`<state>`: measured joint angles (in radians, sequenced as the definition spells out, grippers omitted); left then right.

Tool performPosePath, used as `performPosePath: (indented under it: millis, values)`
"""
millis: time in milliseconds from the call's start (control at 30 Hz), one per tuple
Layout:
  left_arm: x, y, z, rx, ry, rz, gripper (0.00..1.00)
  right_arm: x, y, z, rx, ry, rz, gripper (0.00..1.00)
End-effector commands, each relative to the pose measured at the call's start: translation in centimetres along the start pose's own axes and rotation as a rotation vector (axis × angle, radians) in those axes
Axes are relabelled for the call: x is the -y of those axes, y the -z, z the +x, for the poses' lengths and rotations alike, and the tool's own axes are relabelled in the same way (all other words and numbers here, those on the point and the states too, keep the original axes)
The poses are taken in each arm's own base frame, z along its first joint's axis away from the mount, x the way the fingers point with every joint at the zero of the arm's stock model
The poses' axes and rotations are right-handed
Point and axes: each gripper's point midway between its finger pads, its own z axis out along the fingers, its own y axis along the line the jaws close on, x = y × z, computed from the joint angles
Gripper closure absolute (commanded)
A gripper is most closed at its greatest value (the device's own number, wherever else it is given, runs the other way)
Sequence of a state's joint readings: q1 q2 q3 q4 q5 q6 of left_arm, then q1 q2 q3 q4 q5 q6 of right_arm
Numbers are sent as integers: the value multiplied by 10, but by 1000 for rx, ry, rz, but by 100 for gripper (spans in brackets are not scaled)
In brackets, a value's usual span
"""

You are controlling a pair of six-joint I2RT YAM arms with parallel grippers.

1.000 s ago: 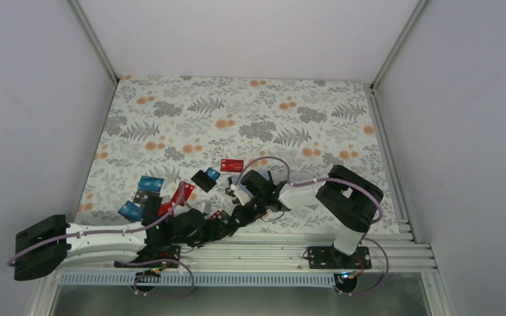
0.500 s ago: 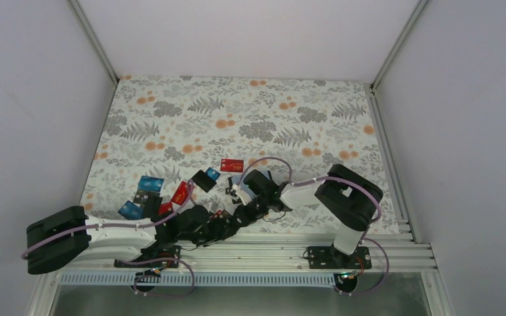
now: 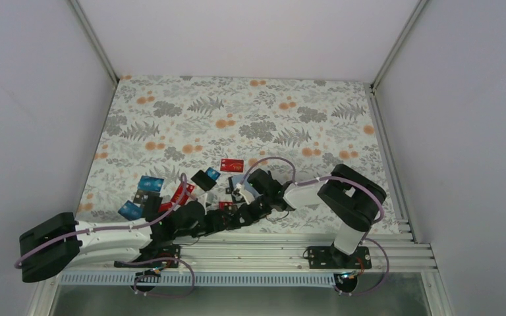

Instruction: Put the credit cards into the card holder

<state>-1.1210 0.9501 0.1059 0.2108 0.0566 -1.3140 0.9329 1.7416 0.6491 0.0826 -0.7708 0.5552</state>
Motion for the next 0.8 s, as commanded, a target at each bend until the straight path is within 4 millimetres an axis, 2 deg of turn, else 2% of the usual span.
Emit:
performPosePath:
  millis: [0,167,600,767]
  values:
    - [41,4,-23,104,-50,125,43,32,0,23,-43,-84,114,91]
    - [41,0,-24,105,-56,125,45,32,1,21,-38,-87,111,92]
    - [42,-9,-24,94,-77,95,66,35,5,19,-25,-102,105,92]
    - [42,-12,-23,87,-83,99,70,36,5,18,-22,-105,98,92]
